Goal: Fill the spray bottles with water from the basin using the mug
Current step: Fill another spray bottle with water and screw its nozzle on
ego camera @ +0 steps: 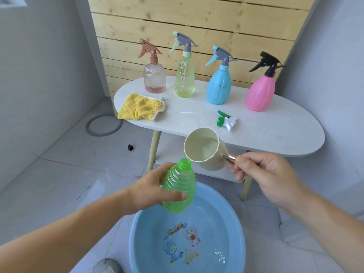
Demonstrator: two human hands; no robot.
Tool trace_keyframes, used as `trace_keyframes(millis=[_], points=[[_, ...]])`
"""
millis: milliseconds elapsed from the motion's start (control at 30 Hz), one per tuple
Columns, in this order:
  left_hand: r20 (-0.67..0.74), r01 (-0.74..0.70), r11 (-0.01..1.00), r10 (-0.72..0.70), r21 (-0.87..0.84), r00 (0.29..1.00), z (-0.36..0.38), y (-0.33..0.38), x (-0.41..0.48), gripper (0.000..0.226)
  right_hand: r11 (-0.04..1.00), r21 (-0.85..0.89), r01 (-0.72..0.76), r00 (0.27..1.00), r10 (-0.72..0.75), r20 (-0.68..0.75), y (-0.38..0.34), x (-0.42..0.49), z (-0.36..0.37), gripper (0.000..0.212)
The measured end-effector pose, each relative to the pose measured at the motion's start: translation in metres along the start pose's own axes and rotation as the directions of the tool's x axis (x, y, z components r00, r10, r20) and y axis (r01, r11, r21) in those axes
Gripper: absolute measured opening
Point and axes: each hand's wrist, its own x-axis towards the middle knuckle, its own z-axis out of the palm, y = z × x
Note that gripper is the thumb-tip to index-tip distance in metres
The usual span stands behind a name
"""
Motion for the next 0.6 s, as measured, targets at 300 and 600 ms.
trace_keyframes(millis=[300, 600], points=[[-0.013, 0.002, 1.0, -0.002, -0.003, 1.0, 0.0006, -0.0026, 0.0018, 0.074, 0.995, -0.098, 0.032, 0.999, -0.034, -0.024, -0.0021, -0.0021, 0.0033, 0.027], [-0.009, -0.001, 1.0, 0.001, -0.018, 1.0, 0.0029, -0.0014, 0.0033, 0.072, 0.993, -0.103, 0.054, 0.997, -0.058, -0.04, -0.0048, -0.0049, 0.0017, 0.027]])
